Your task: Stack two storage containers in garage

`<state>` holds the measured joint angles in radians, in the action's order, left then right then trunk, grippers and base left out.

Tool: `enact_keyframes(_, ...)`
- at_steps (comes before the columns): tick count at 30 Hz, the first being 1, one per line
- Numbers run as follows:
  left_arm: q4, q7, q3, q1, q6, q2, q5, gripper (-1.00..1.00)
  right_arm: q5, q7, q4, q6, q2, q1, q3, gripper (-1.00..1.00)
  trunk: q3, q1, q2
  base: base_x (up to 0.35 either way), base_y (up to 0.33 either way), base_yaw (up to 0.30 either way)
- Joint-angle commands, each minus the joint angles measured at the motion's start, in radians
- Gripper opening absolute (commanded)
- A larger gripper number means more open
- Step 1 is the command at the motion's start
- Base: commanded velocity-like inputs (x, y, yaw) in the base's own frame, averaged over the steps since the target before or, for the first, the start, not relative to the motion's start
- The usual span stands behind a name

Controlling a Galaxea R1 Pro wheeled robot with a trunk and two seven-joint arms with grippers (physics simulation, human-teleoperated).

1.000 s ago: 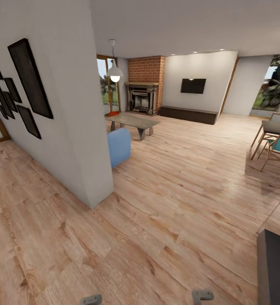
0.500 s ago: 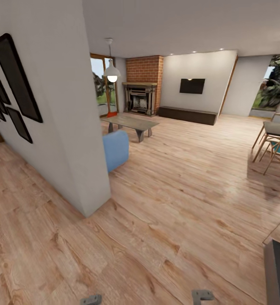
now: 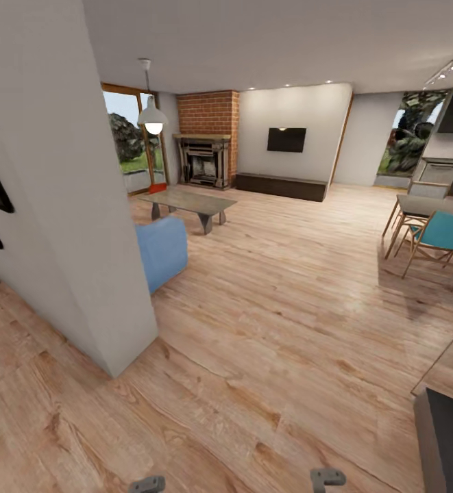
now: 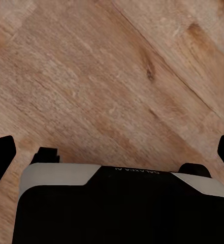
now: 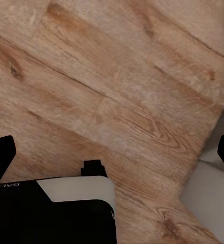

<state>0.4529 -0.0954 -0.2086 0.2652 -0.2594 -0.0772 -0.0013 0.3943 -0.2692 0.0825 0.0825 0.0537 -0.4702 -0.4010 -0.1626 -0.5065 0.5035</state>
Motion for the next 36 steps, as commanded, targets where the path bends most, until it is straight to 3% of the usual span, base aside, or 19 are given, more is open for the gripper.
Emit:
enact_keyframes(1, 0.003, -0.006, -0.008, 0.0, -0.008, -0.001, 0.0, 1.0, 0.006, -0.005, 0.002, 0.007, 0.0, -0.001, -0.009, 1.0, -0.001, -0.001, 0.002, 0.333, 0.0, -0.274)
enact_keyframes(9, 0.003, -0.006, -0.008, 0.0, -0.008, -0.001, 0.0, 1.0, 0.006, -0.005, 0.002, 0.007, 0.0, -0.001, -0.009, 1.0, 0.002, -0.001, 0.002, 0.333, 0.0, -0.246)
enact_keyframes(21, 0.003, -0.006, -0.008, 0.0, -0.008, -0.001, 0.0, 1.0, 0.006, -0.005, 0.002, 0.007, 0.0, -0.001, -0.008, 1.0, 0.002, -0.001, 0.002, 0.333, 0.0, -0.053)
enact_keyframes(36, 0.003, -0.006, -0.008, 0.0, -0.008, -0.001, 0.0, 1.0, 0.007, -0.005, 0.002, 0.007, 0.0, -0.001, -0.009, 1.0, 0.002, -0.001, 0.002, 0.333, 0.0, -0.24)
